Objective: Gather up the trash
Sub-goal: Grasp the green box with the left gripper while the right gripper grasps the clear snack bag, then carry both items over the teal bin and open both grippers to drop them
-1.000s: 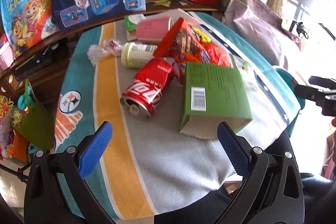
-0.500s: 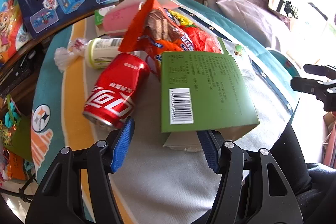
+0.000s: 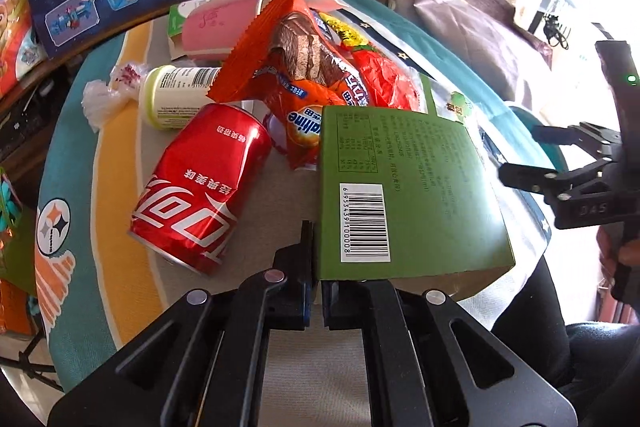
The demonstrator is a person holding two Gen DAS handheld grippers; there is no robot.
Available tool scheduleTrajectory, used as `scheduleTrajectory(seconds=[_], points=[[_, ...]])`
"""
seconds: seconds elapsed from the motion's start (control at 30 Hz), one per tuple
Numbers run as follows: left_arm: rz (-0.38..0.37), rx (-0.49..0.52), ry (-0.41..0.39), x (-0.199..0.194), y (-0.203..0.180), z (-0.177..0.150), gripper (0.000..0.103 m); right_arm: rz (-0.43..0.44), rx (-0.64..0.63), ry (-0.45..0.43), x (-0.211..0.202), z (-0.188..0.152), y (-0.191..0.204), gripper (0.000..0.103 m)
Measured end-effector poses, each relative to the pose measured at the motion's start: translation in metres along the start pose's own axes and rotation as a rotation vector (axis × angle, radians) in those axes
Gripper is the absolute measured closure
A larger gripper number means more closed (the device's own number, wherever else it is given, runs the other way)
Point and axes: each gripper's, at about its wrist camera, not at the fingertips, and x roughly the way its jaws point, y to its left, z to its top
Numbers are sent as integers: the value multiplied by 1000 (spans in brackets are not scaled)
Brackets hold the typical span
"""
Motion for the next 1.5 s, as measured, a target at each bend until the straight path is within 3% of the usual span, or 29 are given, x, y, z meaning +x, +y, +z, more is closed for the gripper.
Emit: scheduleTrajectory(seconds=[0.2, 0.27, 0.3, 0.37, 0.47, 0.57, 1.13, 1.3, 1.5], points=[[20, 23, 12, 6, 2, 7, 94, 45, -135, -3, 25, 19, 8, 9], [28, 28, 25, 11, 2, 9, 86, 55, -159, 4, 32, 24, 9, 18], [28, 27, 30, 14, 2, 9, 77, 60, -164, 12, 35, 26, 10, 22], [32, 24, 37, 18, 2, 9, 73, 97, -145, 18, 40, 29, 7, 43], [23, 9, 36, 21, 1, 10, 74, 123, -98, 6, 37, 29, 3, 55], [23, -5, 24, 17, 1, 11, 97, 145, -53, -4, 28, 24, 0, 58], [76, 19, -99, -55, -30, 25, 98, 171, 94, -96, -49, -11, -24, 59], [42, 13, -123, -68, -46, 40, 98, 174, 133, -129, -69, -20, -45, 58], [13, 105, -133, -62, -90, 64, 98, 150, 196, -151, -79, -30, -82, 58]])
